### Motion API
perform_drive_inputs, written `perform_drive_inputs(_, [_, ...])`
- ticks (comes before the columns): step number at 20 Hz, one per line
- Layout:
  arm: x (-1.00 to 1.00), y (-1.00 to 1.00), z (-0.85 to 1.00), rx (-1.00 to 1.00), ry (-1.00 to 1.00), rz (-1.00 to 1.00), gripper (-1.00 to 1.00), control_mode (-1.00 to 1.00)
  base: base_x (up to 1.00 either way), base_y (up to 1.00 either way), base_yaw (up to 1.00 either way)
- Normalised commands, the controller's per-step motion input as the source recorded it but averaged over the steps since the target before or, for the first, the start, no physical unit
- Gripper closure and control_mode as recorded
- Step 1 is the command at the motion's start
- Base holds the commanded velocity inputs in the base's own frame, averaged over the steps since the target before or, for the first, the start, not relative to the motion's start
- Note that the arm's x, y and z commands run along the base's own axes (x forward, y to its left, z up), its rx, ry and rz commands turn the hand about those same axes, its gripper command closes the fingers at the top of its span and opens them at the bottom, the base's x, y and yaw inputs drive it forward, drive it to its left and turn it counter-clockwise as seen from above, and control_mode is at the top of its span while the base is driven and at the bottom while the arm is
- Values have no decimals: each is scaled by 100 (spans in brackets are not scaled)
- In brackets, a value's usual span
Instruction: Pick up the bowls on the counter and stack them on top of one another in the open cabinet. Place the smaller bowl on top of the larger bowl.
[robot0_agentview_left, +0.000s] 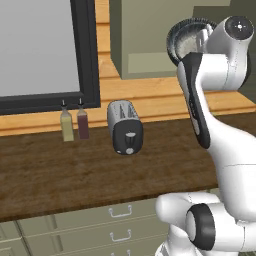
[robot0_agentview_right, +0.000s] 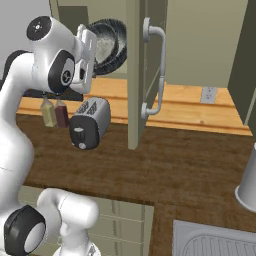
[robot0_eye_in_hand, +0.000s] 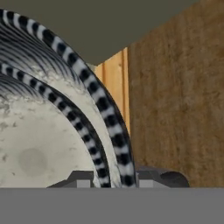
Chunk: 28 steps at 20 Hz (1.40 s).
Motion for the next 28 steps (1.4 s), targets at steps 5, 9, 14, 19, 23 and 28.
perform_drive_inputs(5, [66, 2, -3, 3, 0, 3, 100, -100, 0, 0, 0])
perform_drive_inputs(9, [58, 13, -15, 0, 0, 0, 100, -100, 0, 0, 0])
perform_drive_inputs(14, [60, 4, -30, 0, 1, 0, 100, -100, 0, 0, 0])
perform_drive_inputs(19, [55, 0, -24, 0, 0, 2, 100, -100, 0, 0, 0])
perform_drive_inputs(23, [42, 0, -10, 0, 0, 3, 100, -100, 0, 0, 0])
perform_drive_inputs(28, [63, 0, -6, 0, 0, 3, 100, -100, 0, 0, 0])
